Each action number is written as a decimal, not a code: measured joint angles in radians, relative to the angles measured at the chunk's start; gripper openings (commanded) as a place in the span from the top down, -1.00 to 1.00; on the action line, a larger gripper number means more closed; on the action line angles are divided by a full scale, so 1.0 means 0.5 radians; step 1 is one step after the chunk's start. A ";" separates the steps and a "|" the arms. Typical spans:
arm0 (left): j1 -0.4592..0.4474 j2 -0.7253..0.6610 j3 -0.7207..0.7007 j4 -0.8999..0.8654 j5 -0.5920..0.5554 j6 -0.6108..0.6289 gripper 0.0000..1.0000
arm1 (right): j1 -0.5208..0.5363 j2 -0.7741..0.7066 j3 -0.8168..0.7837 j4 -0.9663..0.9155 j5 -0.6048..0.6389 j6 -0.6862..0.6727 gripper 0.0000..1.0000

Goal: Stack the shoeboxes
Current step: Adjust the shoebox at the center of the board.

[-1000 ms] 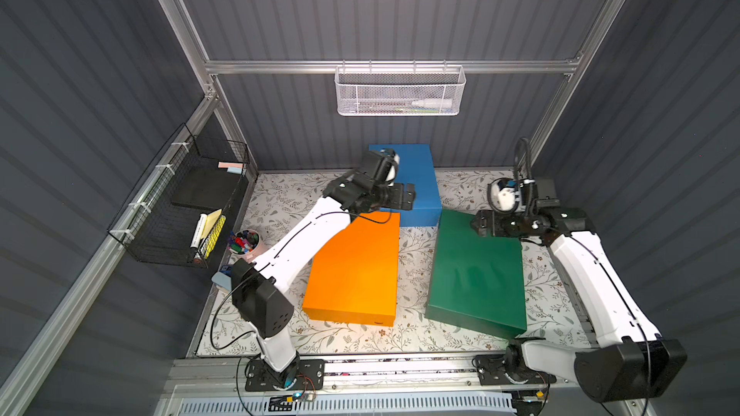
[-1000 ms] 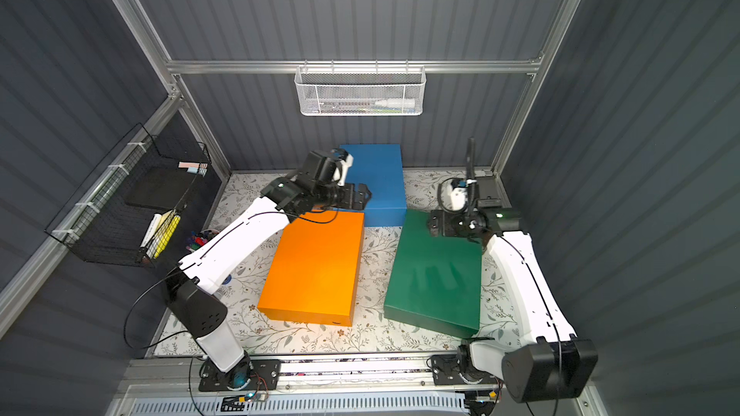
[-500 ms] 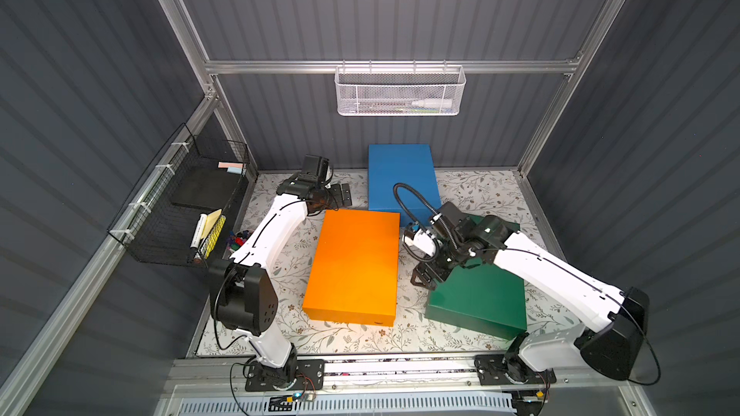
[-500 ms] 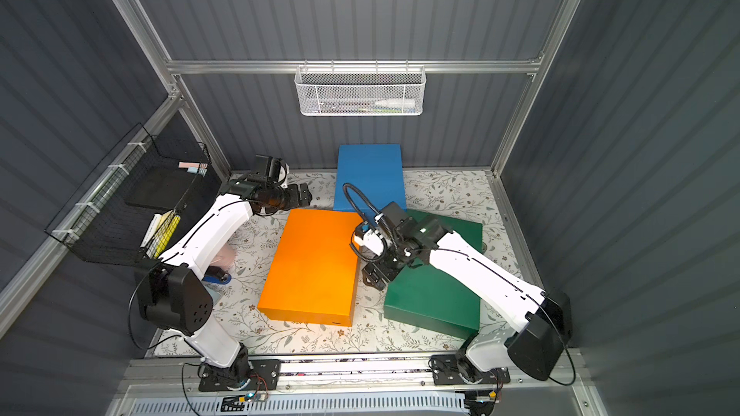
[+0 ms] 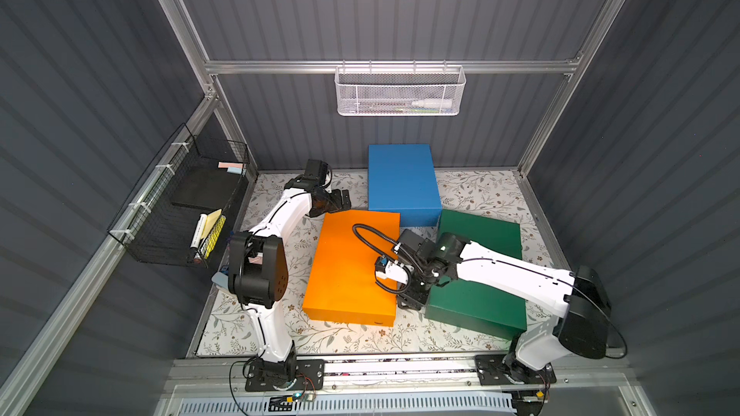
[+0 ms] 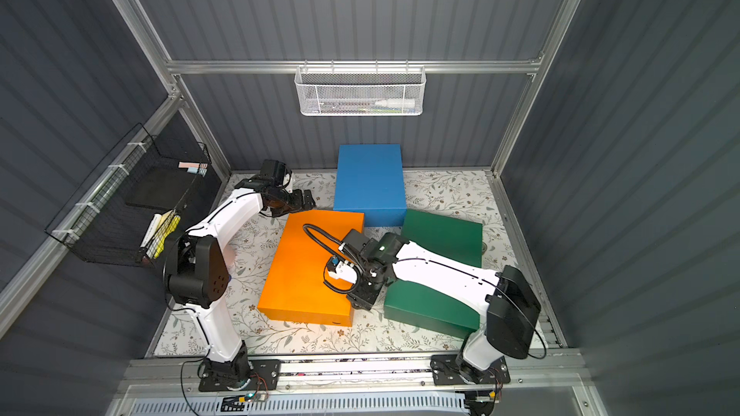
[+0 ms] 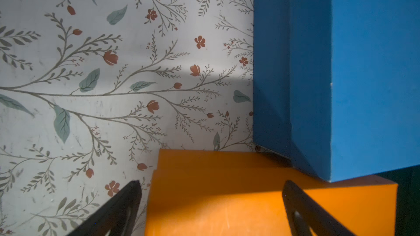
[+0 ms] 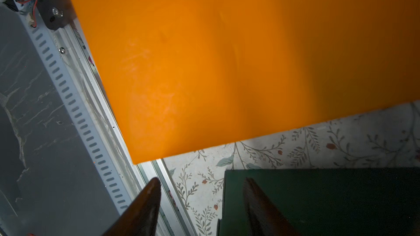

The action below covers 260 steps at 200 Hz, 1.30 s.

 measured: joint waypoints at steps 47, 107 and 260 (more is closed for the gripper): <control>0.033 0.005 0.040 0.018 0.081 0.047 -0.98 | 0.017 0.153 0.000 0.198 -0.034 0.013 -0.22; 0.047 0.239 0.468 -0.073 0.044 0.144 -0.99 | 0.082 0.186 0.063 0.526 -0.197 0.066 -0.59; 0.118 -1.189 -0.534 -0.375 -0.398 -0.561 -0.99 | -0.680 0.643 1.012 0.259 -0.516 0.169 -0.93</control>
